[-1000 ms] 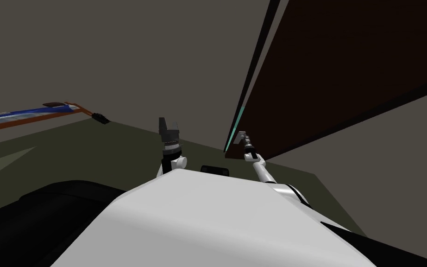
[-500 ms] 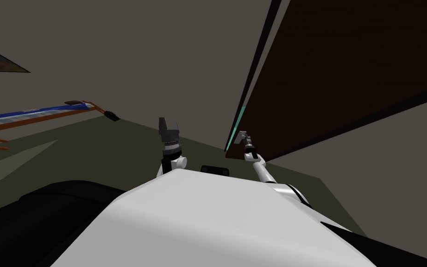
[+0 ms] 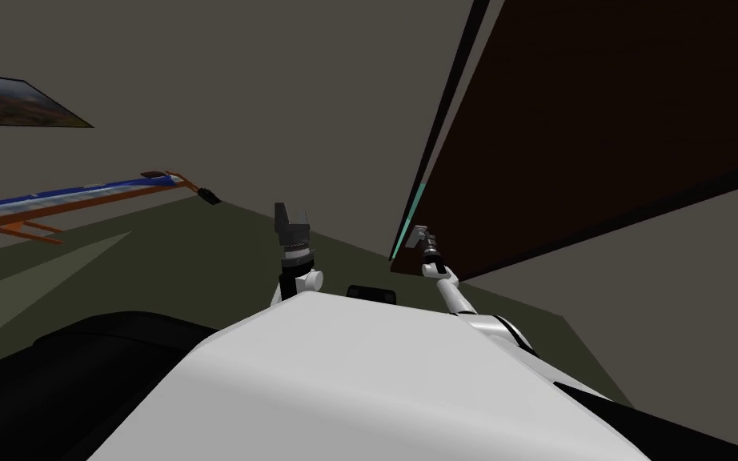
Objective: Pull the door open
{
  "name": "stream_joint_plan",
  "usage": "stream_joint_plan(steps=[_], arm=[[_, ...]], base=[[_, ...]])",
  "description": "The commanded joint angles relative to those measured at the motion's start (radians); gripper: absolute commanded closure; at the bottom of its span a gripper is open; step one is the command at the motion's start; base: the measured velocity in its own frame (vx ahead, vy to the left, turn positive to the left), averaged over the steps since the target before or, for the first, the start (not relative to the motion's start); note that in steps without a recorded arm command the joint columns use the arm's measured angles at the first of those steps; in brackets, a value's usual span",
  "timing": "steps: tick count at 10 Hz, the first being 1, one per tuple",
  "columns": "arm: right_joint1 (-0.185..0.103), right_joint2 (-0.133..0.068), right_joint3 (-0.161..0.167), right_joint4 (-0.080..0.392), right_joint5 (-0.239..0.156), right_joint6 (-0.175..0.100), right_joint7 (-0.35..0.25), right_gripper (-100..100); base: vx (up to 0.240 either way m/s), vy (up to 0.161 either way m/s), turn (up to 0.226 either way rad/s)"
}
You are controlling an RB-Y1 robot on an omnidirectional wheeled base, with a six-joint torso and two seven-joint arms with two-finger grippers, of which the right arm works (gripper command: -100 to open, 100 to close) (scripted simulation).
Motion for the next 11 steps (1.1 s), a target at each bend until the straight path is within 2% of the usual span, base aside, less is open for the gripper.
stream_joint_plan(steps=[1,2,3,5,6,7,8,10,11], arm=[[-0.005,0.008,0.011,-0.012,-0.03,0.0,-0.05,100],[-0.008,0.008,0.013,-0.008,-0.058,0.001,-0.076,100],[-0.008,0.008,0.013,-0.008,-0.058,0.001,-0.092,100],[-0.015,0.008,0.016,0.0,-0.111,0.004,-0.157,100],[-0.015,0.008,0.016,0.0,-0.111,0.004,-0.173,100],[-0.018,0.008,0.018,0.004,-0.138,0.005,-0.207,100],[-0.018,0.008,0.018,0.004,-0.138,0.005,-0.214,100],[-0.024,0.007,0.021,0.012,-0.19,0.008,-0.278,100],[-0.024,0.007,0.021,0.012,-0.19,0.008,-0.295,100]], base=[[-0.061,-0.037,0.096],[-0.084,-0.052,0.187],[-0.054,-0.046,0.083],[-0.059,-0.048,0.124],[-0.07,-0.038,0.063],[-0.067,-0.025,0.093],[-0.041,-0.024,0.061],[-0.057,-0.045,0.141],[-0.073,-0.041,0.065]])
